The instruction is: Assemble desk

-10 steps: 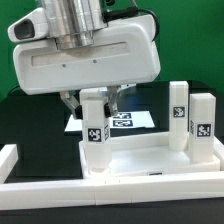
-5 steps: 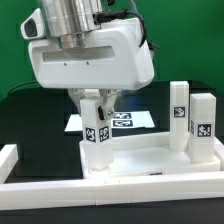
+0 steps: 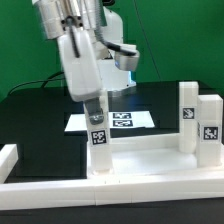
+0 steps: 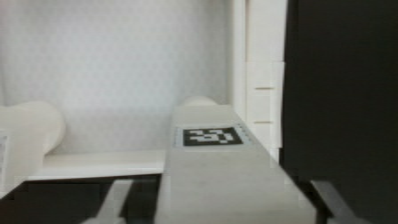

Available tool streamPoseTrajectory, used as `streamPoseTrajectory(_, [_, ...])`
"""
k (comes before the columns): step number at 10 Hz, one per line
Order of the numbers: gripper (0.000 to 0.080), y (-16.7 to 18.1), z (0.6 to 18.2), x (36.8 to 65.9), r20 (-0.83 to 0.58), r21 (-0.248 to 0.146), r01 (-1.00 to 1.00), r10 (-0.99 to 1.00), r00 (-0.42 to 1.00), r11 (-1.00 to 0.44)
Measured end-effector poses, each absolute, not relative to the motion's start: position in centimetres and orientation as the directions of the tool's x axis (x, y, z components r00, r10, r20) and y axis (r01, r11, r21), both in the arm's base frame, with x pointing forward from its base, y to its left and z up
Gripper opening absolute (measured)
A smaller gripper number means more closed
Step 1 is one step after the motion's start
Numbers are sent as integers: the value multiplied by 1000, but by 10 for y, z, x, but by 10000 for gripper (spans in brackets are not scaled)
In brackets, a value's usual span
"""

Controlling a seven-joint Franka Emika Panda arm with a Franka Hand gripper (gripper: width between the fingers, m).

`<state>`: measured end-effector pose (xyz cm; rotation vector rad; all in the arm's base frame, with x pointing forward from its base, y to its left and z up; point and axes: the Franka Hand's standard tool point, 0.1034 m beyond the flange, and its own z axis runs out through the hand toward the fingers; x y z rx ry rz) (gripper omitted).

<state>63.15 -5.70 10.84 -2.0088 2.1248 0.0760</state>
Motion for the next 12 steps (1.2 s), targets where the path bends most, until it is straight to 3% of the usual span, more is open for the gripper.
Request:
streamPoseTrajectory(3, [299, -55, 108, 631, -189, -110, -992, -981, -35, 56])
streamPoseTrajectory(4, [535, -54, 108, 632, -190, -110, -993, -981, -32, 53])
streamPoseTrajectory(5, [535, -48, 108, 629, -179, -101, -987, -973, 143, -126])
streamPoseTrajectory(6, [614, -39, 108, 629, -176, -103, -956, -941, 290, -276])
streamPoseTrajectory(10, [648, -39, 106, 627, -142, -138, -852, -841, 522, -505])
streamPoseTrajectory(11, [649, -41, 106, 626, -115, -135, -760, -752, 649, -636])
streamPoseTrajectory(12, [649, -44, 109, 627, -72, -108, -616, -612, 788, -780])
